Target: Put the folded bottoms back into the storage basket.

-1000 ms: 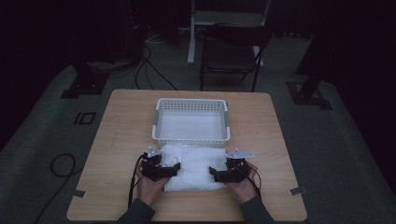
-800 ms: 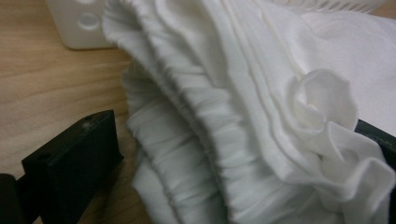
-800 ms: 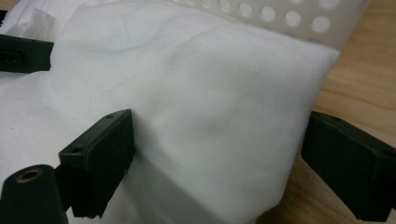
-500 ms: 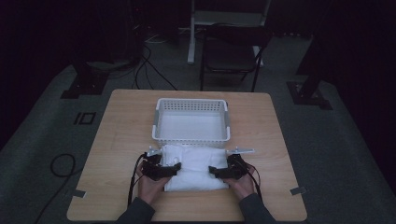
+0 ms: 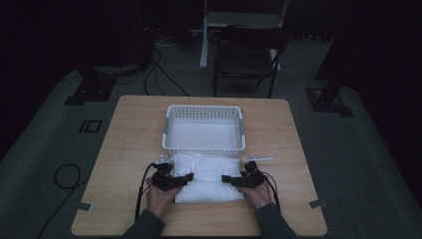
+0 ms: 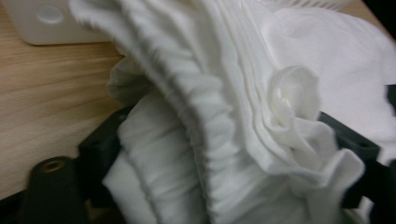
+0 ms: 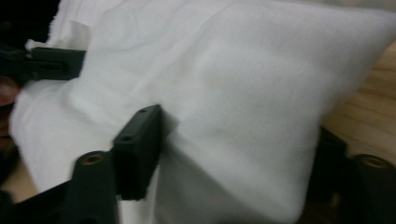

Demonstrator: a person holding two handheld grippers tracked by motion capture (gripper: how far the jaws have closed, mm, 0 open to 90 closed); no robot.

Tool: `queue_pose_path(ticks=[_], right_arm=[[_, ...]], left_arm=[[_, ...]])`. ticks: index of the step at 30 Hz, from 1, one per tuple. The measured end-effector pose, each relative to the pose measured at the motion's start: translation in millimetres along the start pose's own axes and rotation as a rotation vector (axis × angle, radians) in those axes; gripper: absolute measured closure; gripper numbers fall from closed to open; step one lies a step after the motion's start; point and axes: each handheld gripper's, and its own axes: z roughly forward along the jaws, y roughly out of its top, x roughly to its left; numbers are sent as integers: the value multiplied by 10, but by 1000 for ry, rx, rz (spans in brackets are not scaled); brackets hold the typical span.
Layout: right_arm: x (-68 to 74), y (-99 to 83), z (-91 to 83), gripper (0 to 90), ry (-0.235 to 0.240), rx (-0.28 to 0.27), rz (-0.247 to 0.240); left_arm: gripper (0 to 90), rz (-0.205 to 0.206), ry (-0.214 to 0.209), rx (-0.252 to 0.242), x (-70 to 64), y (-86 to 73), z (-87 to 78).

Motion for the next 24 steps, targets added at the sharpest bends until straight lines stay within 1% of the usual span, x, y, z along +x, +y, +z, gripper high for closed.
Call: queue_pose_path(ticks=[1, 2, 4, 5, 6, 8, 9, 10, 11, 12, 14, 15, 16, 17, 18, 19, 20, 24], right_arm=[[-5, -2, -2, 457, 9, -3, 0], [-4, -5, -9, 503, 17, -11, -8], [22, -5, -31, 585, 17, -23, -34], [22, -5, -31, 585, 17, -23, -34], [71, -10, -46, 641, -2, -35, -71], [128, -16, -58, 670, -32, -44, -112], [157, -19, -64, 679, -48, -48, -133], [186, -22, -72, 685, -63, -49, -150], [212, -25, -78, 689, -74, -53, -164], [233, -29, -86, 691, -85, -59, -179], [277, -39, -102, 696, -103, -69, -199], [295, -45, -113, 697, -109, -75, -211], [315, -50, -124, 698, -115, -81, -221], [315, -50, -124, 698, -115, -81, -221], [352, -62, -145, 699, -127, -90, -241], [352, -62, -145, 699, -127, -90, -241], [385, -73, -169, 700, -133, -99, -260], [440, -88, -221, 702, -128, -117, -272]], left_arm=[[263, 6, -19, -8, -2, -5, -8], [296, 16, -23, -13, -13, -9, -15], [360, 42, -8, -26, -55, -14, -35], [391, 42, -8, -26, -55, -14, -35], [419, 81, 16, -42, -115, -23, -58], [466, 113, 45, -56, -175, -31, -81], [483, 128, 60, -60, -203, -35, -92], [497, 128, 60, -60, -203, -35, -92], [510, 158, 87, -76, -261, -48, -112], [519, 158, 87, -76, -261, -48, -112], [534, 199, 123, -95, -344, -67, -144], [538, 199, 123, -95, -344, -67, -144], [542, 211, 131, -98, -361, -70, -155], [542, 219, 136, -102, -375, -72, -165], [545, 224, 138, -107, -387, -76, -174], [545, 228, 140, -111, -397, -80, -185], [545, 234, 141, -114, -405, -82, -197], [548, 263, 154, -128, -452, -86, -250]])
